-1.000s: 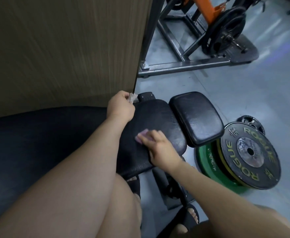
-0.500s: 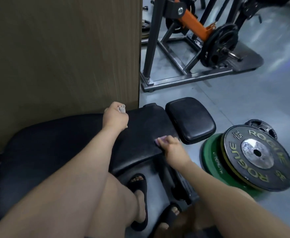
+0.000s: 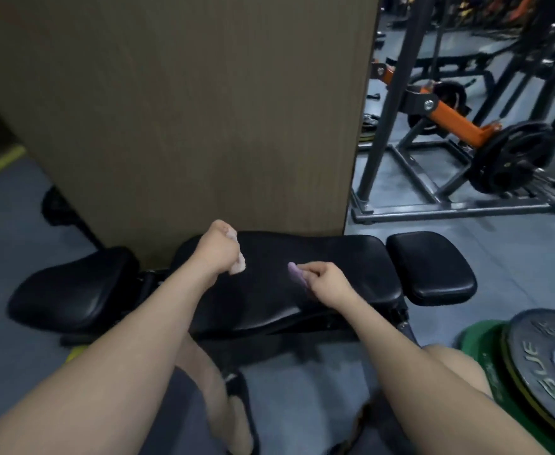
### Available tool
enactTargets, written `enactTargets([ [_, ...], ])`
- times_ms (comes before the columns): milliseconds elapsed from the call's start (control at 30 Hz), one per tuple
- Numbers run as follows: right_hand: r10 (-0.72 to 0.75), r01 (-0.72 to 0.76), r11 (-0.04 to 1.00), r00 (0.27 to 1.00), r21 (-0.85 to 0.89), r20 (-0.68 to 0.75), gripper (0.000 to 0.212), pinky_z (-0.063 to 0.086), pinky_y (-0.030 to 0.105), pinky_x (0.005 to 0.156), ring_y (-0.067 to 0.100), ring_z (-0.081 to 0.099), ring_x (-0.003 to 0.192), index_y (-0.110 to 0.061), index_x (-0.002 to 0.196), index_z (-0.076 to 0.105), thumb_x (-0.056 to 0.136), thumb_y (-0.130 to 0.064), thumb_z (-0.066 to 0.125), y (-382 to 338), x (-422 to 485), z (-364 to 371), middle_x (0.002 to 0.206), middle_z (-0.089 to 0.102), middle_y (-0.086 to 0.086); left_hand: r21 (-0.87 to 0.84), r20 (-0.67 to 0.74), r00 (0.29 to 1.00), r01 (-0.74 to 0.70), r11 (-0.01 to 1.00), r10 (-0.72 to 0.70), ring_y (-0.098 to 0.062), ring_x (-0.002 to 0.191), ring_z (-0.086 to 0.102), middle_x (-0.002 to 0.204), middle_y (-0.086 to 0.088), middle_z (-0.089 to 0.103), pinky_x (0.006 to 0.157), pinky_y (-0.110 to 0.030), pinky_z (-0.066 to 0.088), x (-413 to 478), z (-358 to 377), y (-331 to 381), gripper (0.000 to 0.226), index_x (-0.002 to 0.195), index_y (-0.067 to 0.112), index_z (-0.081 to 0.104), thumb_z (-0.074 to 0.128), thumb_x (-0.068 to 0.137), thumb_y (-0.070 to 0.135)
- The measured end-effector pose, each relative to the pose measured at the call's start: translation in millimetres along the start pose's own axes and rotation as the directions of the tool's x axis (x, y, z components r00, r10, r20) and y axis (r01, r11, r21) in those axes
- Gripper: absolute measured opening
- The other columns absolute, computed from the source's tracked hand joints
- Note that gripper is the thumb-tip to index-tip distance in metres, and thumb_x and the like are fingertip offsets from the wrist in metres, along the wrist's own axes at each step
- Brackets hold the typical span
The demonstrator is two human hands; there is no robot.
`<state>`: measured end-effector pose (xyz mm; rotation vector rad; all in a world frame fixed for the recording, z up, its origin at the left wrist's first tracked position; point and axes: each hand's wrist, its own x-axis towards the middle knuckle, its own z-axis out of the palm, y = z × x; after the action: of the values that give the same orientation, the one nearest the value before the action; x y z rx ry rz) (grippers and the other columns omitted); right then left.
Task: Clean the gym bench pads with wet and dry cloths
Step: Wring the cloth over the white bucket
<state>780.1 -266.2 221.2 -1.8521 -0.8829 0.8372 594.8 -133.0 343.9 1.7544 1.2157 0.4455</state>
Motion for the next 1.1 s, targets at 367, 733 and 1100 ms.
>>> enactTargets([
  [367, -0.237, 0.207, 0.971, 0.902, 0.121, 0.360, 0.044, 0.051, 0.027, 0.086, 0.006, 0.063, 0.081, -0.035, 0.124, 0.059, 0.089, -0.010, 0.071, -160.0, -52.9, 111.0, 0.095, 0.064, -0.003, -0.074, -0.016, 0.981, -0.196, 0.978, 0.195, 0.000, 0.072, 0.062, 0.086, 0.013, 0.072, 0.074, -0.028, 0.051, -67.5, -128.5, -97.2, 0.011, 0.092, 0.028, 0.072, 0.080, 0.085, 0.028],
  [733, -0.166, 0.257, 0.966, 0.683, -0.020, 0.711, 0.019, 0.049, 0.034, 0.082, 0.016, 0.059, 0.084, -0.015, 0.098, 0.071, 0.080, -0.020, 0.067, -270.5, -72.3, 273.8, 0.088, 0.064, 0.004, -0.035, -0.148, 0.963, -0.232, 0.972, 0.225, -0.042, 0.077, 0.067, 0.089, -0.002, 0.071, 0.068, -0.060, 0.055, -120.0, -282.0, -193.3, 0.018, 0.100, 0.034, 0.064, 0.058, 0.083, 0.034],
  [1100, -0.301, 0.554, 0.825, 0.597, -0.111, 0.744, 0.013, 0.043, 0.020, 0.064, 0.005, 0.052, 0.063, 0.001, 0.095, 0.066, 0.092, -0.012, 0.065, -336.7, -72.1, 420.1, 0.074, 0.063, 0.003, -0.100, -0.383, 0.919, 0.059, 0.993, -0.093, -0.015, 0.051, 0.056, 0.069, 0.000, 0.072, 0.056, -0.030, 0.046, -181.7, -401.0, -250.5, 0.012, 0.082, 0.017, 0.066, 0.071, 0.091, 0.022],
])
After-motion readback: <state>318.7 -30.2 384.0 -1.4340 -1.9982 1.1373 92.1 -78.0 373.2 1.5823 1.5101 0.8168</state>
